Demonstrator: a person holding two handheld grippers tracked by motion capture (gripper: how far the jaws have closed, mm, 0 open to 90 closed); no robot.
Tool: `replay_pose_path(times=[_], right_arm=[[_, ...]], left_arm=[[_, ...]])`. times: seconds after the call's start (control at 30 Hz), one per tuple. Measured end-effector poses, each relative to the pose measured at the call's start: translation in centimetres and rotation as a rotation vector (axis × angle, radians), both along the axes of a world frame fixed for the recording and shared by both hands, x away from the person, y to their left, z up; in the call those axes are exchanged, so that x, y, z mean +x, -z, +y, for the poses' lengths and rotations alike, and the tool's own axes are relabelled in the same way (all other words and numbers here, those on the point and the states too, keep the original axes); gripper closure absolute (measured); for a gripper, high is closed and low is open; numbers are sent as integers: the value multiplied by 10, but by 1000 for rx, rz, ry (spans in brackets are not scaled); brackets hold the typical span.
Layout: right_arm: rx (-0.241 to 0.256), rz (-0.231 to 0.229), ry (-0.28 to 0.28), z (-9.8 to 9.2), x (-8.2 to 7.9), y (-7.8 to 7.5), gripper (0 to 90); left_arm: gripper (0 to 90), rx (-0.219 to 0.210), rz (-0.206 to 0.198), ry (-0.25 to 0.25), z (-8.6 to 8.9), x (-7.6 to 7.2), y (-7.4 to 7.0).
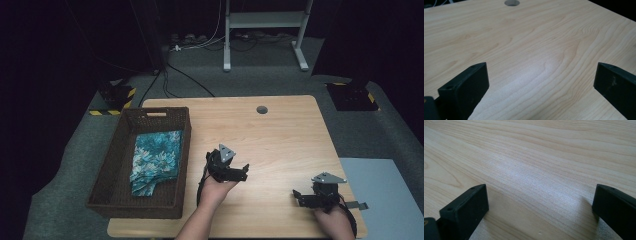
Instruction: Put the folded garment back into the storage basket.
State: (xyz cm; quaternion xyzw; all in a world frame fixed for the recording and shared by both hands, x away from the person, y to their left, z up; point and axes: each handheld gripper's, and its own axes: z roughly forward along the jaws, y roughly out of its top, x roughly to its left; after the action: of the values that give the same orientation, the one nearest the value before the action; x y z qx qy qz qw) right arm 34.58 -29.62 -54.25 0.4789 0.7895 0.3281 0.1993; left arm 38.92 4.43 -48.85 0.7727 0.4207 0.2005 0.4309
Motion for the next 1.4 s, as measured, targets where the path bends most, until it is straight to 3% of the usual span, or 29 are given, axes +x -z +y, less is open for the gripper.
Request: replay_pose_path(times=[0.37,0.57,0.73,0.8,0.87,0.9,1.4], right_arm=[[-1,0,0,0,0,0,3],[-2,0,-1,0,0,0,2],[-1,0,0,0,0,0,2],[-1,0,-1,0,0,0,2],[-3,0,-2,0,0,0,2],[-3,0,-3,0,0,0,1],[0,0,-3,0,0,0,3]], left_arm=[[2,48,39,12,-2,-10,29],[2,108,56,11,2,-18,42],[8,185,99,0,7,-26,55],[7,201,78,-11,10,-30,54],[5,183,101,-7,13,-31,55],[5,159,132,-3,15,-32,56],[2,157,130,30,16,-42,56]])
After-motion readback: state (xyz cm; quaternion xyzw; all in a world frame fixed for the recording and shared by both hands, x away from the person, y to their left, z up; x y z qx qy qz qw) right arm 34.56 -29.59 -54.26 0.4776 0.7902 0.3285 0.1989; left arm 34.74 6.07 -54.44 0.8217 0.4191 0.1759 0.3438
